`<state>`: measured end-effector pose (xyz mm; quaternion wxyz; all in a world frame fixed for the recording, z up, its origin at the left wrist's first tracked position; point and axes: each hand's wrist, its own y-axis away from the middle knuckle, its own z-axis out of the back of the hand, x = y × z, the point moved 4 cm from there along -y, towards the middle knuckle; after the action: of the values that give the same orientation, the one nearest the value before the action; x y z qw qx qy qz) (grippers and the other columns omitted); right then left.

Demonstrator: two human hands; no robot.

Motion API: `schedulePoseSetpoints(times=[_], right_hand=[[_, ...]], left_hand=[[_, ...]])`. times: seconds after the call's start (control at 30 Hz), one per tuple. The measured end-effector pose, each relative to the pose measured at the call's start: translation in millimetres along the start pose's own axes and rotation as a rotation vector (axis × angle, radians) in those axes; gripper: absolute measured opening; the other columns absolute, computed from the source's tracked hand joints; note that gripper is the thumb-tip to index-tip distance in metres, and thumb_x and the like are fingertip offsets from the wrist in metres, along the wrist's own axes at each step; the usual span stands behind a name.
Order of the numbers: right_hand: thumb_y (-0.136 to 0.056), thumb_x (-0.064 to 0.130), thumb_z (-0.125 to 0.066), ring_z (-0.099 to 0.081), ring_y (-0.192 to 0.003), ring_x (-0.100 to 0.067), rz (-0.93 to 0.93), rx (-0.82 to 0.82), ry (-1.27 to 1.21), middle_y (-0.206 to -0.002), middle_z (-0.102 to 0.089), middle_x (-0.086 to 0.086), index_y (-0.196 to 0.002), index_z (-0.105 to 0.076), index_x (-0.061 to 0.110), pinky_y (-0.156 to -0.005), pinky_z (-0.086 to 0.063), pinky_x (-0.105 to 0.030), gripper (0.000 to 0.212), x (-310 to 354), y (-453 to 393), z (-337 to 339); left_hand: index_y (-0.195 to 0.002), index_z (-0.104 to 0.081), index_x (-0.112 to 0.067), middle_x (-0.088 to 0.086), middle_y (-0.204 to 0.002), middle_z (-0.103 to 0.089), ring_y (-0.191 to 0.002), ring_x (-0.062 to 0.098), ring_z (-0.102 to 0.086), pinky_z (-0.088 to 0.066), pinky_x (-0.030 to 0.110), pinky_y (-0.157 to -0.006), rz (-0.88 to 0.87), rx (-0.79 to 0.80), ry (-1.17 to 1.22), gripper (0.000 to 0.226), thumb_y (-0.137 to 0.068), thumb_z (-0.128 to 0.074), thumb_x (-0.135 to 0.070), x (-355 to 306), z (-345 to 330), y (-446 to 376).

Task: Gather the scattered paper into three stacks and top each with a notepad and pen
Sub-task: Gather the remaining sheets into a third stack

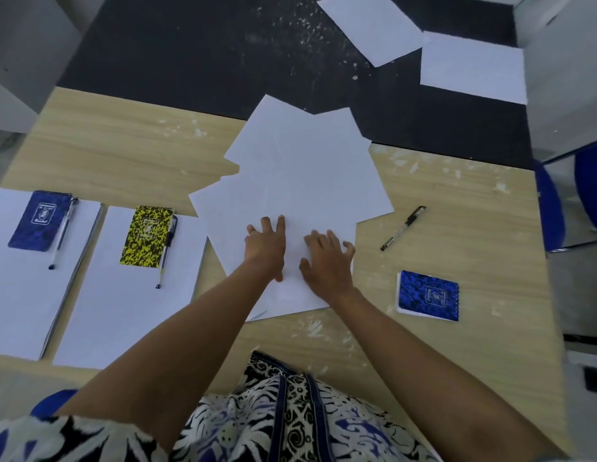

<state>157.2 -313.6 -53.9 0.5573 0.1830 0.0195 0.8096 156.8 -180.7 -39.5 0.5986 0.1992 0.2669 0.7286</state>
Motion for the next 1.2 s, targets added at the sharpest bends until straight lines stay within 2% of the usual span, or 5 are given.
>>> schedulePoseSetpoints(times=[0.27,0.53,0.73,0.9,1.2], right_hand=[[-0.081,0.025,-0.056,-0.064,-0.09,-0.019,0.021,-0.263,-0.156,-0.083,-0.069,0.007,-0.092,-0.067,0.021,-0.101,-0.02,-0.046,0.016,11,41,-1],[-0.09,0.045,-0.048,-0.013,-0.147,-0.026,0.027,0.093,-0.016,-0.157,-0.025,0.002,-0.146,-0.035,0.031,-0.109,-0.008,-0.054,0.059,9,53,-13],[-0.081,0.036,-0.048,-0.034,-0.14,-0.023,0.027,-0.037,-0.106,-0.122,-0.066,0.005,-0.124,-0.062,0.023,-0.11,-0.01,-0.052,0.046,15,66,-5],[-0.085,0.034,-0.056,-0.039,-0.138,-0.019,-0.013,0.004,-0.214,-0.115,-0.068,0.008,-0.107,-0.067,0.023,-0.116,-0.004,-0.049,0.028,13,64,0],[-0.08,0.039,-0.057,-0.058,-0.101,-0.015,0.013,0.003,-0.147,-0.106,-0.062,0.007,-0.113,-0.061,0.023,-0.108,-0.028,-0.045,0.038,6,51,3]], left_hand=[[-0.151,0.014,-0.03,0.013,-0.156,0.026,-0.145,0.039,-0.017,-0.038,0.05,-0.108,-0.039,-0.083,0.207,0.135,-0.064,-0.089,-0.03,20,-11,13],[-0.153,0.005,-0.029,0.012,-0.157,0.022,-0.145,0.034,-0.018,-0.041,0.043,-0.105,-0.089,-0.134,0.238,0.122,-0.07,-0.084,-0.037,29,-19,17],[-0.153,-0.001,-0.032,0.008,-0.159,0.02,-0.145,0.033,-0.018,-0.042,0.042,-0.104,-0.147,-0.19,0.252,0.116,-0.07,-0.082,-0.041,34,-24,17],[-0.154,-0.006,-0.029,0.006,-0.161,0.014,-0.148,0.029,0.007,-0.031,0.047,-0.113,-0.17,-0.126,0.159,0.104,-0.078,-0.074,-0.047,37,-28,12],[-0.153,-0.012,-0.025,0.01,-0.16,0.004,-0.148,0.029,0.0,-0.026,0.047,-0.115,-0.176,-0.03,0.094,0.097,-0.079,-0.066,-0.057,33,-13,10]])
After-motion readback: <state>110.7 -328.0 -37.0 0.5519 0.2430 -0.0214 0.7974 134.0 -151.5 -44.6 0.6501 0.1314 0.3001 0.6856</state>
